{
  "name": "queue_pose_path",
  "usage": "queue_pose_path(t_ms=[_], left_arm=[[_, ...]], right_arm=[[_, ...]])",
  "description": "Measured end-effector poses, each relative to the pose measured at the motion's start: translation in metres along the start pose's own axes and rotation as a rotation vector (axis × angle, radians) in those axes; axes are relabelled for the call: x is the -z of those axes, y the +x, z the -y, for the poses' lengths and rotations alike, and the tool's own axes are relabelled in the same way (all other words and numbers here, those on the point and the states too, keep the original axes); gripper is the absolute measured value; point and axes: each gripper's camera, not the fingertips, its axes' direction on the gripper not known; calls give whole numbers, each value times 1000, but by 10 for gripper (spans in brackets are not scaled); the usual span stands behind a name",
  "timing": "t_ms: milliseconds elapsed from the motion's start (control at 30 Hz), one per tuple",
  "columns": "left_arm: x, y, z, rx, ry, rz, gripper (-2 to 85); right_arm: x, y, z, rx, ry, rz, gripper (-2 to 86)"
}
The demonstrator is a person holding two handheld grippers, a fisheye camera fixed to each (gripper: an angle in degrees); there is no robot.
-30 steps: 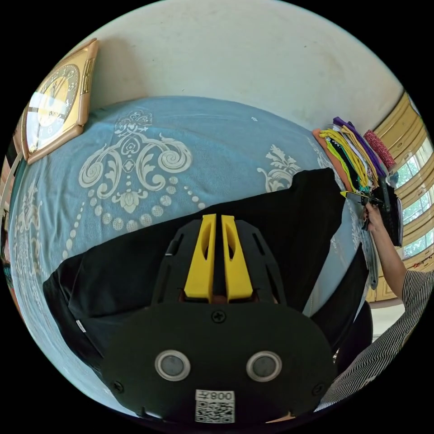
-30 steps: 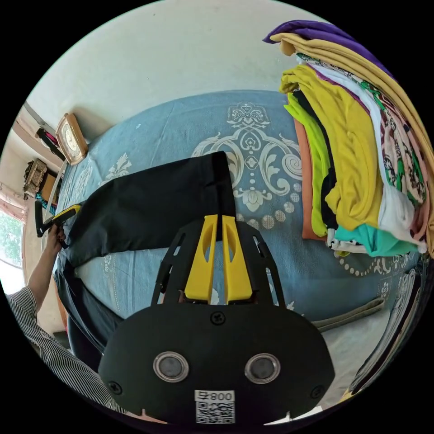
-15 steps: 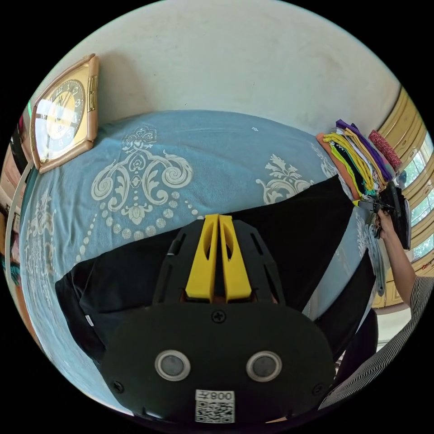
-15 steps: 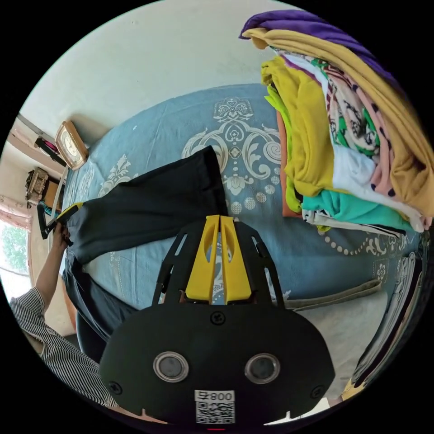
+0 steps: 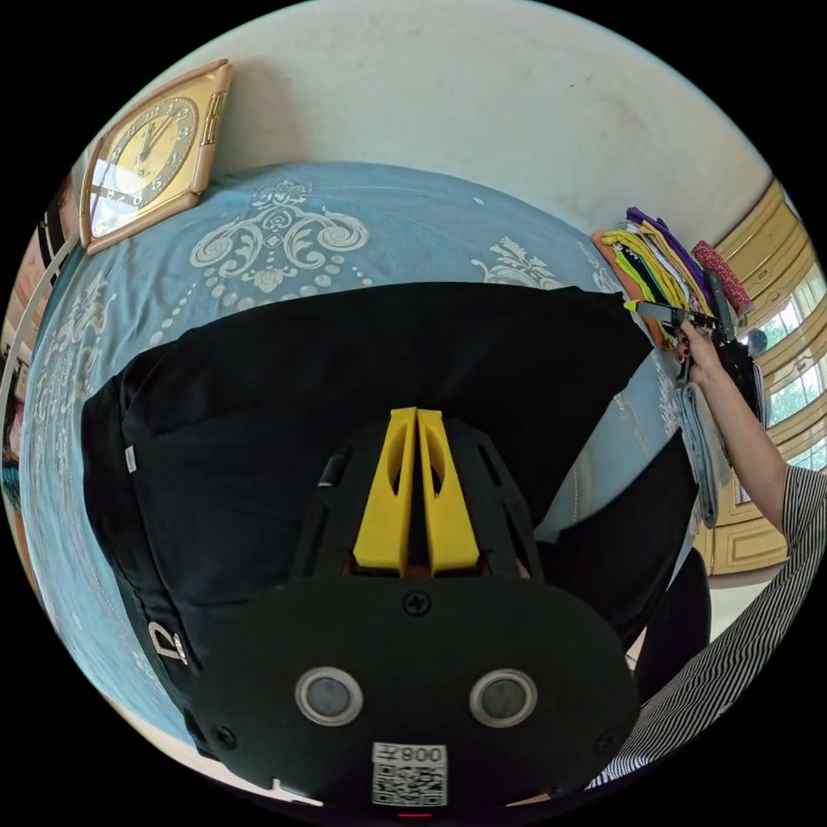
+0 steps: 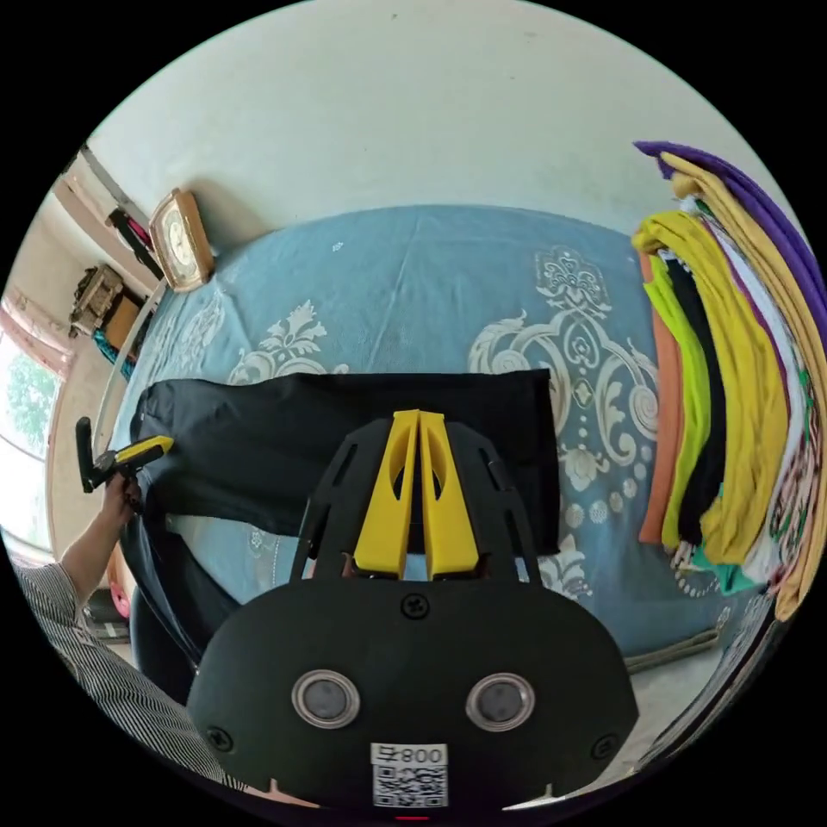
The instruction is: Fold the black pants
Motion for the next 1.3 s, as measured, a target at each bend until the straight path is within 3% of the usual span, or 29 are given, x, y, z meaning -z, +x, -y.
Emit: queue_pose_path(t_ms=[67,133,267,500,633,867,1000,1300], left_arm=[[-4,-2,-12,0,24,13,2],[-8,-5,-29,-9,51,33,2],[-14,-18,-47,-12,37,2,1],[-13,-44,-92,35,58,36,2],[12,-78,-143,141,123,-75,3],[62,-144,-277,449,162,-53,12],[78,-166,-362,637,127,-1,32],[48,-185,-465,858,93,-202,63]], right_arm=[[-30,-18,6,31,-107,-131,0],[-30,-36,-2,74,10,-240,0],[-46,-50,-18,115,-12,-368,0],[-35,29,-53,-261,67,4,0],[-20,44,-91,-269,83,95,0],[11,49,-230,-264,69,326,1],[22,41,-317,-306,1,303,3],[42,61,-439,-548,-33,130,46]])
